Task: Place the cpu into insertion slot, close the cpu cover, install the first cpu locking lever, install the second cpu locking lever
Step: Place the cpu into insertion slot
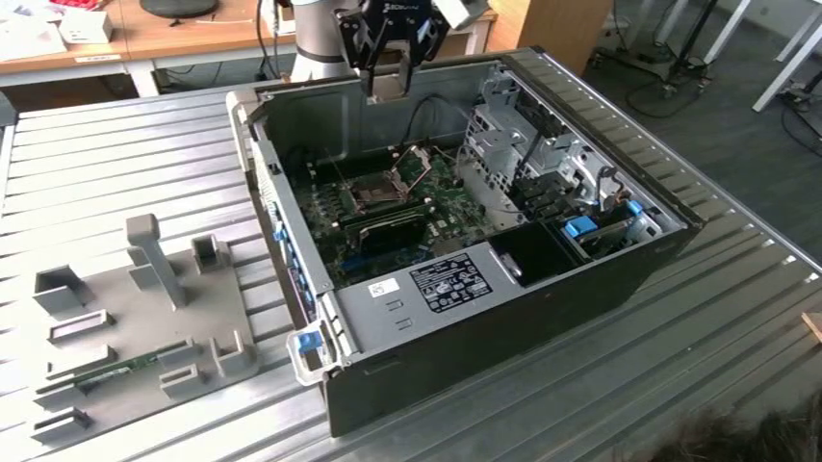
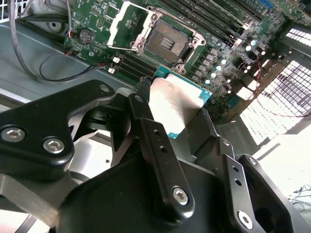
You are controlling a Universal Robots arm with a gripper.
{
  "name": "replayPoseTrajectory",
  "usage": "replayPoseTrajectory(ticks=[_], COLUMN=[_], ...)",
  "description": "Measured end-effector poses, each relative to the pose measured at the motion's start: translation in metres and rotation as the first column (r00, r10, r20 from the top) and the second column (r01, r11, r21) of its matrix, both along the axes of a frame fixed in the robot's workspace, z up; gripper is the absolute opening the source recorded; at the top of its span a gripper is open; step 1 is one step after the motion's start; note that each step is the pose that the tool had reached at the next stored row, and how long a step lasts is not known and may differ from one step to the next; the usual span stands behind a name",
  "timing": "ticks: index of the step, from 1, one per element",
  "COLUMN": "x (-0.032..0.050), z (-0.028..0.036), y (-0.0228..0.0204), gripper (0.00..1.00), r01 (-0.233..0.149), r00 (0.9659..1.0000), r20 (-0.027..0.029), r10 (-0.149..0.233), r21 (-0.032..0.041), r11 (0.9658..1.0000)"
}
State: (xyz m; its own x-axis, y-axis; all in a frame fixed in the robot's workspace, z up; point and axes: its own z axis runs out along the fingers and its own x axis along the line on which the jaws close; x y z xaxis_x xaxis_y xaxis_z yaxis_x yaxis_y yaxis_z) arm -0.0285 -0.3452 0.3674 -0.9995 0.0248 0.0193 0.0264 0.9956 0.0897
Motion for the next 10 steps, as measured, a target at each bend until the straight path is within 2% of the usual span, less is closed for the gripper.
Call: replayPoseTrajectory(ticks=[10], x=[0.0000], z=[-0.0041], y=[0.0000], gripper=[0.54], r01=[0.000], r00=[1.0000], r20=[0.0000], r10=[0.000], r21=[0.0000], r11=[1.0000])
